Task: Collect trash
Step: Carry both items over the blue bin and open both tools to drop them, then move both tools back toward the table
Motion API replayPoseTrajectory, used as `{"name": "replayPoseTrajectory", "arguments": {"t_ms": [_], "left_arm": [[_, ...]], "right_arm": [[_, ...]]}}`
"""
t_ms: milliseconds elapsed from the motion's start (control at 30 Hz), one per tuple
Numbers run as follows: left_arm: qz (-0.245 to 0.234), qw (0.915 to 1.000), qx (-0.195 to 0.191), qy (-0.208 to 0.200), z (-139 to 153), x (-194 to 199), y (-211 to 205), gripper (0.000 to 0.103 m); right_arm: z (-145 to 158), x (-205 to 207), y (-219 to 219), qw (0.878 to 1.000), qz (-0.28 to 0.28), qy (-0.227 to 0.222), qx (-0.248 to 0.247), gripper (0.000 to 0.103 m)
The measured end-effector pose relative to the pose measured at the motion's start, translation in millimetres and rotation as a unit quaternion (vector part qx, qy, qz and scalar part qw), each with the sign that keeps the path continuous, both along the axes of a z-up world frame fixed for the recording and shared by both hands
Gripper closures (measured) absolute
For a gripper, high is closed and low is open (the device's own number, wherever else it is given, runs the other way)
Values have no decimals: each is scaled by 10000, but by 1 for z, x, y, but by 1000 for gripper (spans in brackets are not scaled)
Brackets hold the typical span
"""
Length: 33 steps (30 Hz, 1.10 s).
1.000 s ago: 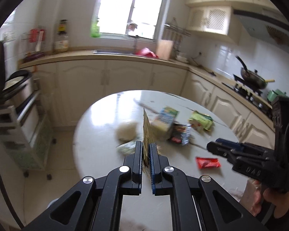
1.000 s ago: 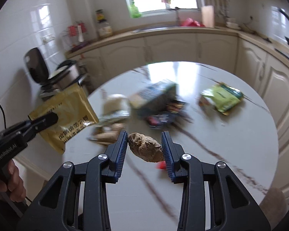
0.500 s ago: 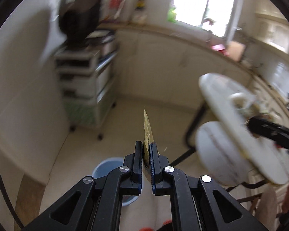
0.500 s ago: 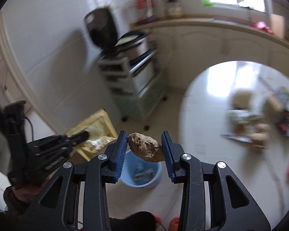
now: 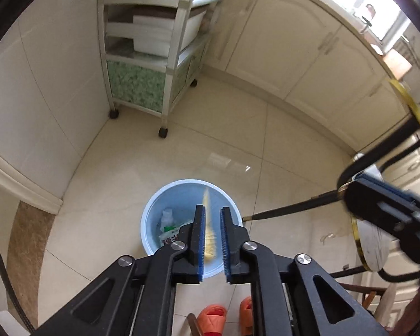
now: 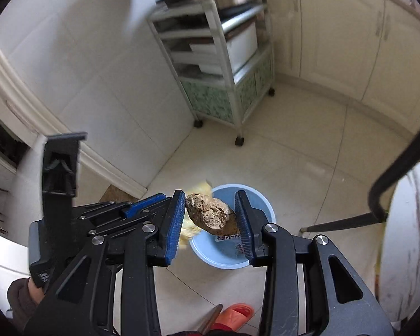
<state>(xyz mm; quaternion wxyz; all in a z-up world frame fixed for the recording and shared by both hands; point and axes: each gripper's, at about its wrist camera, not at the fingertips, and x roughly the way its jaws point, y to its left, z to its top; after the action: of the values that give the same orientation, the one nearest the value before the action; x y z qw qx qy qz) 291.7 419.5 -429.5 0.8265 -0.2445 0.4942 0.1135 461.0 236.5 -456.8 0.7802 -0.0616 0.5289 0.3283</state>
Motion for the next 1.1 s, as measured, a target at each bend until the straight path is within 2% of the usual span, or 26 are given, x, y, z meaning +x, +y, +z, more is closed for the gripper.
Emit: {"name": "replayPoseTrajectory", "arguments": {"t_ms": [100, 233, 267, 333, 400, 500, 567, 633, 733, 833, 933, 1100], "left_arm": [[211, 9996, -111, 180, -3, 10, 9, 78], [392, 9987, -80, 314, -3, 18, 13, 73], [415, 9987, -65, 304, -2, 20, 14, 73], [508, 9984, 23, 254, 6, 16, 14, 73], [556, 9983, 137, 113, 23, 11, 8, 73], [587, 9977, 280, -168, 52, -10, -7, 73], [531, 9968, 411, -431, 76, -18, -20, 72], [393, 9951, 536, -730, 104, -28, -36, 70], [144, 9897, 729, -1227, 141, -39, -63, 54], [-53, 9790, 1030, -1758, 180, -51, -96, 45], [-407, 9688, 1119, -2173, 210, -62, -136, 38], [-1055, 9490, 1302, -2672, 251, -75, -208, 17]], "right_arm": [[-25, 9, 8, 9998, 5, 216, -36, 68], [-42, 16, 14, 9990, 15, 433, -75, 66], [-42, 16, 14, 9989, -5, 453, -91, 63], [-36, 13, 11, 9994, -49, 334, -98, 47], [-24, 10, 10, 9998, -82, 150, -69, 39], [7, 1, 6, 9996, -68, -260, -40, 39], [35, -12, -2, 9978, -110, -650, -23, 35], [68, -28, -16, 9944, -215, -1028, 59, 27], [116, -54, -48, 9861, -439, -1576, 271, 21], [161, -82, -87, 9728, -772, -2160, 315, 7], [198, -109, -131, 9570, -1161, -2647, 236, 6], [235, -138, -200, 9367, -1785, -3007, 183, 1]]}}
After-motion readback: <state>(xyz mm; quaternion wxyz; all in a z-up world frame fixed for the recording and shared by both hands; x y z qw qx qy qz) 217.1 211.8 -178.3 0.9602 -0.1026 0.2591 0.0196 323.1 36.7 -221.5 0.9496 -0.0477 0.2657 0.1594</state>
